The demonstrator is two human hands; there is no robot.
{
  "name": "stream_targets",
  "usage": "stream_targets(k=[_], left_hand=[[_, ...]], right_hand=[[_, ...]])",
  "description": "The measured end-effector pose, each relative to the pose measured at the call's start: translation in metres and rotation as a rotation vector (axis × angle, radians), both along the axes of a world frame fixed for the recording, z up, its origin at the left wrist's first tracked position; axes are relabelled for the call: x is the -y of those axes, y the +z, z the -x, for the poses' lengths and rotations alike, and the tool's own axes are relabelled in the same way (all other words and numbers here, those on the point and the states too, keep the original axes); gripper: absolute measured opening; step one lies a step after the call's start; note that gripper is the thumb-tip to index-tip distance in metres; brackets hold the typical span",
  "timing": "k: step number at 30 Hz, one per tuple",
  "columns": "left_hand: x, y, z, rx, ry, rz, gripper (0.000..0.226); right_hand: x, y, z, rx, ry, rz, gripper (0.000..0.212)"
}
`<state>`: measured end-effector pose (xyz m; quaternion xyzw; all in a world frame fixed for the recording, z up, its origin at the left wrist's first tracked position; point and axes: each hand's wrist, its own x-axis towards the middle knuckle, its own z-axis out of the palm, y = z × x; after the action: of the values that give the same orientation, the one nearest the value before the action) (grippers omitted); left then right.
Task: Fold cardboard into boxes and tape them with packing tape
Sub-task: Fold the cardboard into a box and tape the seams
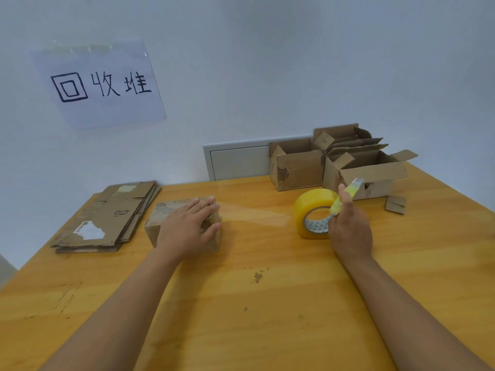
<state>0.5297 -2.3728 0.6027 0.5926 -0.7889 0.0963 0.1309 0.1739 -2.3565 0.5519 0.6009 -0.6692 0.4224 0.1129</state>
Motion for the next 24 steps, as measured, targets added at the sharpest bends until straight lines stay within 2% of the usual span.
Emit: stream_targets(k=[3,6,12,14,17,24], left_hand=[[0.000,-0.001,0.001,0.012,0.003,-0.003,0.055],[0.000,-0.001,0.001,0.014,0.005,-0.002,0.053],[0.000,0.001,0.000,0.024,-0.014,-0.014,0.056],[0.001,0.001,-0.002,0.028,-0.021,-0.005,0.063],[0.004,0.000,-0.004,0.049,-0.026,-0.011,0.077],[0.007,-0.001,-0.009,0.058,-0.063,0.000,0.075]], right_hand=[[-0.001,0.005,-0.005,-0.085,-0.014,-0.027,0.070],[-0.006,0.011,-0.015,-0.131,0.064,-0.071,0.071],[-0.004,0.032,-0.036,-0.025,0.240,-0.161,0.068],[-0.003,0.040,-0.043,-0.009,0.261,-0.186,0.069],[-0.001,0.046,-0.049,-0.044,0.241,-0.215,0.068],[0.001,0.048,-0.072,-0.200,0.268,-0.189,0.070]])
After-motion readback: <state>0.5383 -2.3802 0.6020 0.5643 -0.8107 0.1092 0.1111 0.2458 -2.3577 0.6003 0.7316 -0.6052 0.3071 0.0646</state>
